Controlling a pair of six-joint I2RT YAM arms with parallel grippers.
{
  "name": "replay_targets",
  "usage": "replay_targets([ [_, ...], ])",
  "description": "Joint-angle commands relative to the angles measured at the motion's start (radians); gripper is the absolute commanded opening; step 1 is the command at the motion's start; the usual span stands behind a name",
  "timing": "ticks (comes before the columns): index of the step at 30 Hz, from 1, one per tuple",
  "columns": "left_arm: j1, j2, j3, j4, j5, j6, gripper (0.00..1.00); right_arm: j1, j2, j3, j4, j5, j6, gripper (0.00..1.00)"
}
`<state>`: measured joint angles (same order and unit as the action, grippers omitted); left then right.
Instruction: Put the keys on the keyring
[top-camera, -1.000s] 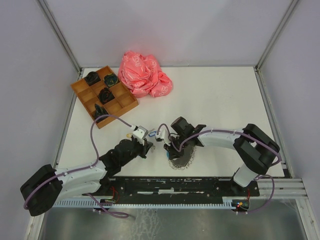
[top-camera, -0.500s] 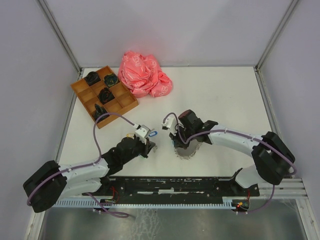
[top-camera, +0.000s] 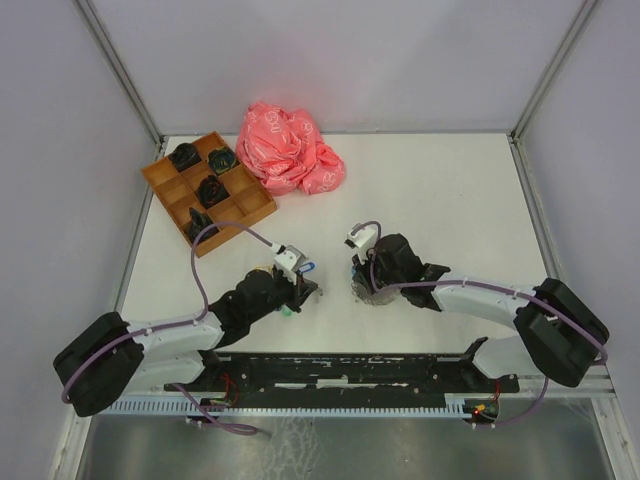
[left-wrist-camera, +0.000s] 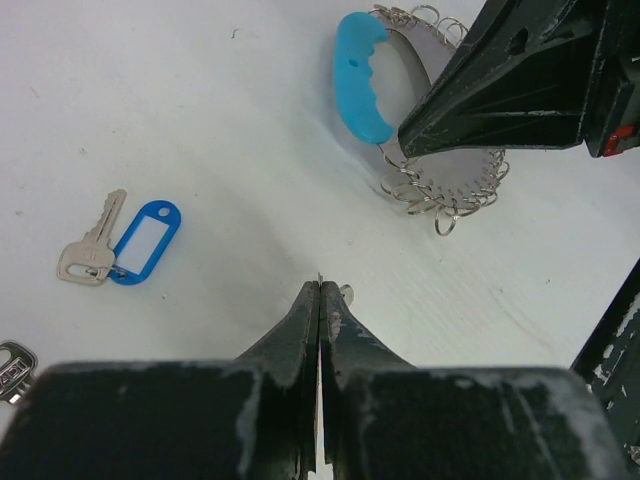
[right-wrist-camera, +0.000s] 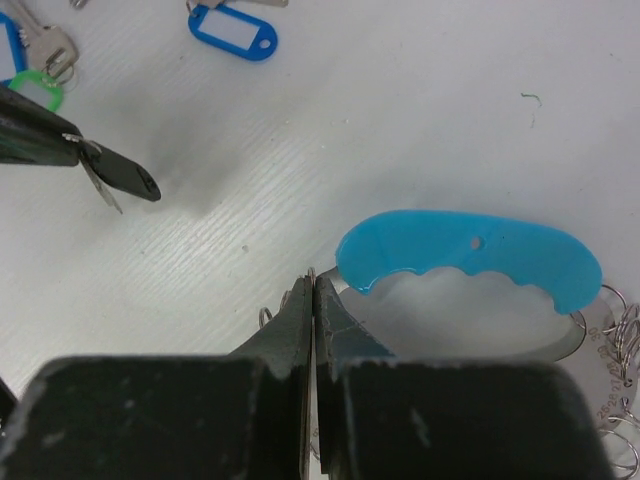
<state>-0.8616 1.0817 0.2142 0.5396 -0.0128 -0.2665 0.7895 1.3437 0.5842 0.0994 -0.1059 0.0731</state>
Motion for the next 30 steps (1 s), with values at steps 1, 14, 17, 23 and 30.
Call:
replay_targets([
  [1,0.025,0.034,0.048,0.055,0.023,-0.095,0.03,-0.004,0.027,0.038,0.104,0.058,0.072,0.01],
  [14,0.117,0.313,0.198,-0.053,0.056,-0.186,0.03,-0.004,0.018,0.025,0.092,0.091,0.069,0.01],
  [17,0.119,0.335,0.207,-0.056,0.034,-0.185,0.08,-0.004,0.013,0.018,0.098,0.109,0.068,0.01],
  [23,0.118,0.283,0.195,-0.048,0.038,-0.156,0.30,-0.013,-0.013,-0.013,0.162,0.122,0.116,0.01],
  [30,0.118,0.183,0.152,0.081,0.073,-0.092,0.37,-0.048,-0.071,-0.079,0.307,0.054,0.155,0.01],
])
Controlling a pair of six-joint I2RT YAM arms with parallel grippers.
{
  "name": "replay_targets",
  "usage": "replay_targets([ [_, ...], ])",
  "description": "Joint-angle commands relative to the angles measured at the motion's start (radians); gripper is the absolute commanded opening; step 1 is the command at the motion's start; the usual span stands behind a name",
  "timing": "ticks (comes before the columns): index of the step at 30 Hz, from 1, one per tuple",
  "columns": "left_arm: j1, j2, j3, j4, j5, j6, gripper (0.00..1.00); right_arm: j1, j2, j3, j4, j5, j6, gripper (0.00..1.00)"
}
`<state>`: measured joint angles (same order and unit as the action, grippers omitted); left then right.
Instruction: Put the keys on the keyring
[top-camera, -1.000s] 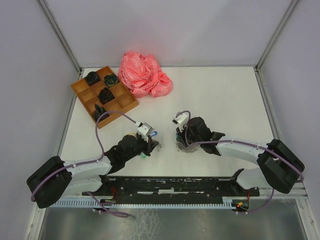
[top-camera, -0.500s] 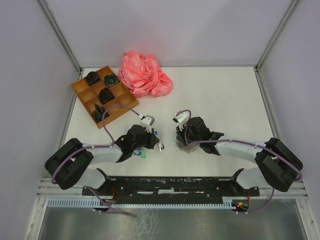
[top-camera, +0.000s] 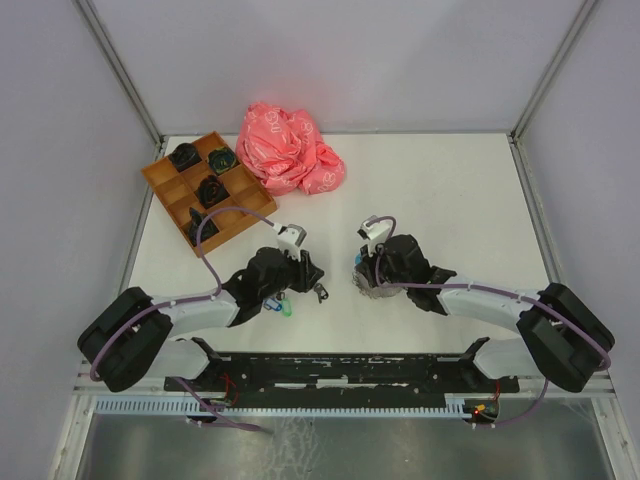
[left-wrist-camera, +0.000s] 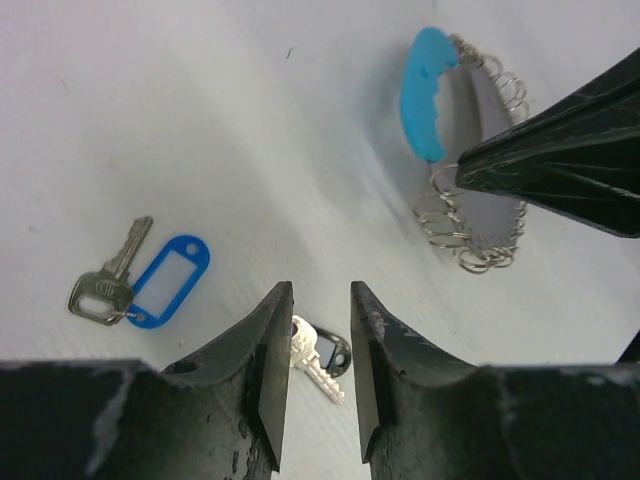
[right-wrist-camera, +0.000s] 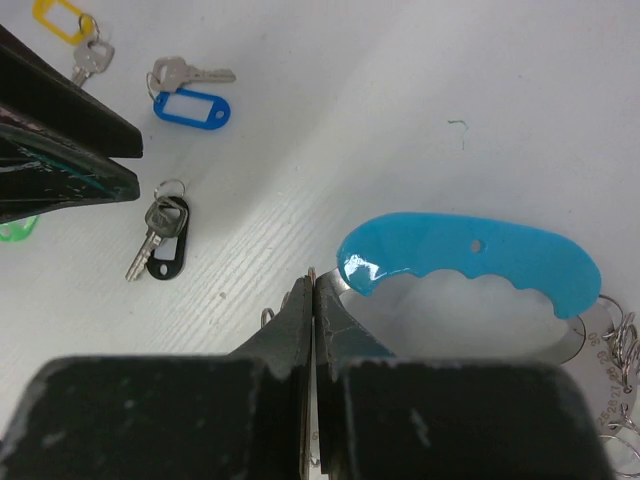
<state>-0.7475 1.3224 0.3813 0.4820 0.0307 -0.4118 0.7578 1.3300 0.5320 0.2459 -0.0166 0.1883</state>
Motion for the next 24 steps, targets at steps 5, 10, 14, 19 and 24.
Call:
replay_targets([
  [5,0.004,-0.062,-0.026,0.306,0.127,0.087,0.37,-0.037,-0.116,-0.074,0.275,-0.101,0.026,0.01],
  [10,0.004,-0.050,0.000,0.396,0.229,0.152,0.37,-0.058,-0.179,-0.037,0.176,-0.196,-0.061,0.01],
  [14,0.004,-0.032,0.024,0.408,0.306,0.238,0.37,-0.063,-0.208,0.072,-0.073,-0.270,-0.161,0.01],
  [19,0.006,-0.006,0.044,0.433,0.445,0.352,0.36,-0.062,-0.207,0.215,-0.364,-0.313,-0.257,0.01],
  [24,0.004,0.032,0.070,0.440,0.562,0.435,0.35,-0.063,-0.177,0.330,-0.554,-0.371,-0.317,0.01],
])
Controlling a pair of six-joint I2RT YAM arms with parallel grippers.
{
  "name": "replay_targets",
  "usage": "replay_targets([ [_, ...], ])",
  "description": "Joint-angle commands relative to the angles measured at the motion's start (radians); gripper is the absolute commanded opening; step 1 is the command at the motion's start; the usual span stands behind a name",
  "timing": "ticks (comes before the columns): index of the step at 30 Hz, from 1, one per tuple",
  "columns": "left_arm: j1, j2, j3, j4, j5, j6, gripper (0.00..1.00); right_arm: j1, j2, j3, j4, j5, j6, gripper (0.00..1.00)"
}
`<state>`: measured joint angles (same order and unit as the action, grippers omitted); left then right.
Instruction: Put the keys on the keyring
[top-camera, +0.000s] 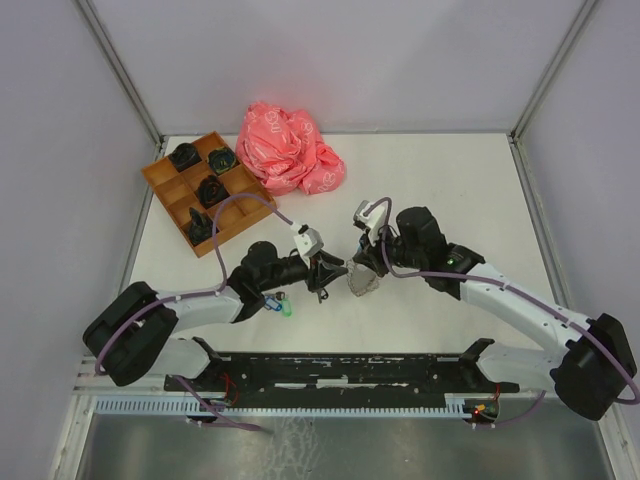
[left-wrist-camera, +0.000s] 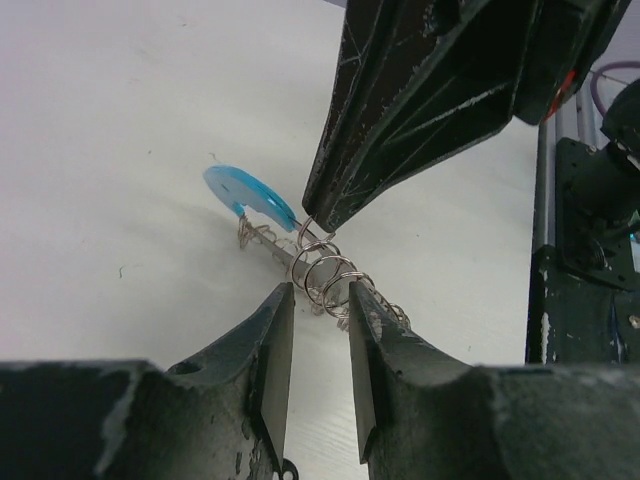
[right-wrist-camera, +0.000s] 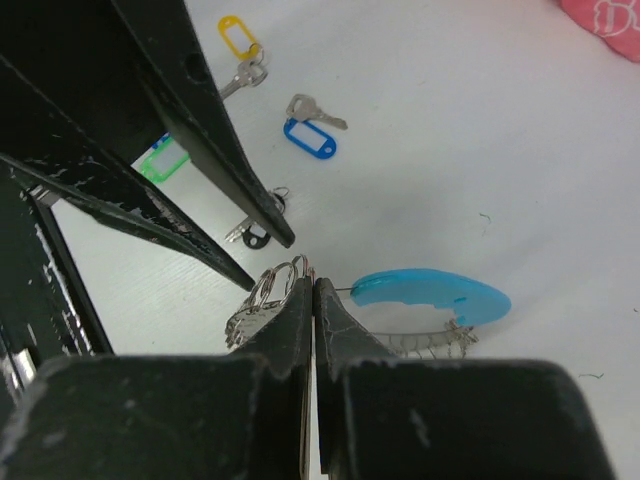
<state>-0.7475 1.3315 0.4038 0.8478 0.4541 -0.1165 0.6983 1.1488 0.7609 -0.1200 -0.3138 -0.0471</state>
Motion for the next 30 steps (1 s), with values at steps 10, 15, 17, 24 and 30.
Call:
replay_targets([
  [10,0.005,0.004,0.057,0.062,0.233,0.258,0.35,-0.003,0.030,0.174,-0.340,-0.128,-0.195,0.01],
  [15,0.006,-0.030,0.052,0.028,0.192,0.289,0.34,-0.003,0.031,0.181,-0.342,-0.135,-0.211,0.01],
  [17,0.005,-0.014,0.062,0.026,0.171,0.281,0.34,-0.003,0.031,0.183,-0.339,-0.140,-0.214,0.01],
  [24,0.005,0.057,0.105,-0.002,0.109,0.238,0.31,-0.003,0.017,0.184,-0.325,-0.156,-0.223,0.01],
  [30,-0.002,0.098,0.111,0.003,0.153,0.226,0.31,-0.003,0.016,0.184,-0.310,-0.154,-0.218,0.01],
])
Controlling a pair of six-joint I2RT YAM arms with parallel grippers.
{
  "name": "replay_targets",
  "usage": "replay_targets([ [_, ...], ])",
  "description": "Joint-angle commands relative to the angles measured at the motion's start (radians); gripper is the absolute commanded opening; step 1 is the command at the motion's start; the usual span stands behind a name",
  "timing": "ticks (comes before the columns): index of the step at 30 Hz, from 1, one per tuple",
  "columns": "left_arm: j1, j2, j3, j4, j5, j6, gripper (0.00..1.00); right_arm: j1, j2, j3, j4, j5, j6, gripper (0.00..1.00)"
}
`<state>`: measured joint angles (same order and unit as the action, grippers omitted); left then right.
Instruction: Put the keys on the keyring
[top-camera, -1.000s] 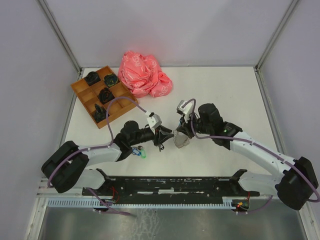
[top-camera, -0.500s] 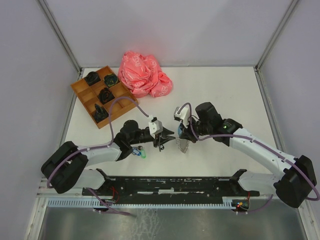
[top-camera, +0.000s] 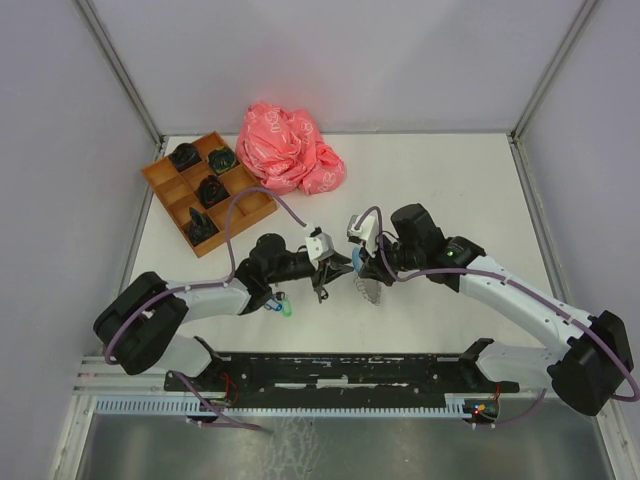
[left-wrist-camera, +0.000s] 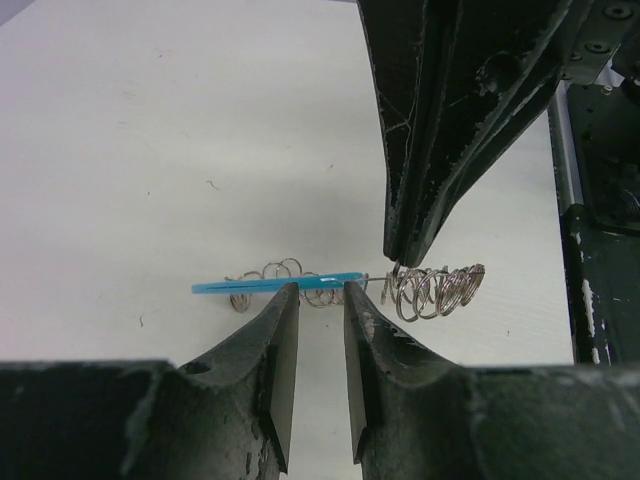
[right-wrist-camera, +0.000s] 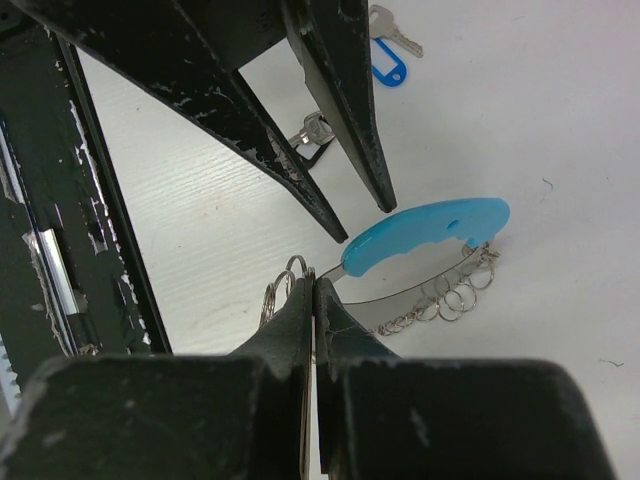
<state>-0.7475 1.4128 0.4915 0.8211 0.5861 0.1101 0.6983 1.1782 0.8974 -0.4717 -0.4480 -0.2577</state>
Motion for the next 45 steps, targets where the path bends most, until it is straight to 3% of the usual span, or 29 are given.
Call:
replay_targets([
  [1,-0.006,0.020,0.017,0.039,0.021,-0.002,0.31,-0.002,-0.014,0.048,0.043,-0.016,-0.006,0.01],
  [15,-0.076,0.045,-0.003,0.058,-0.034,0.010,0.33,-0.003,-0.015,0.049,0.073,0.028,0.022,0.01],
  [33,-0.142,-0.048,-0.080,0.089,-0.098,-0.001,0.40,-0.003,-0.007,0.044,0.066,0.079,0.023,0.01],
  [39,-0.138,-0.110,-0.104,0.059,-0.145,0.068,0.38,-0.002,-0.014,0.048,0.047,0.030,-0.008,0.01],
  [45,-0.123,-0.088,-0.058,0.054,-0.107,0.089,0.34,-0.003,-0.014,0.056,0.033,-0.004,-0.024,0.01],
])
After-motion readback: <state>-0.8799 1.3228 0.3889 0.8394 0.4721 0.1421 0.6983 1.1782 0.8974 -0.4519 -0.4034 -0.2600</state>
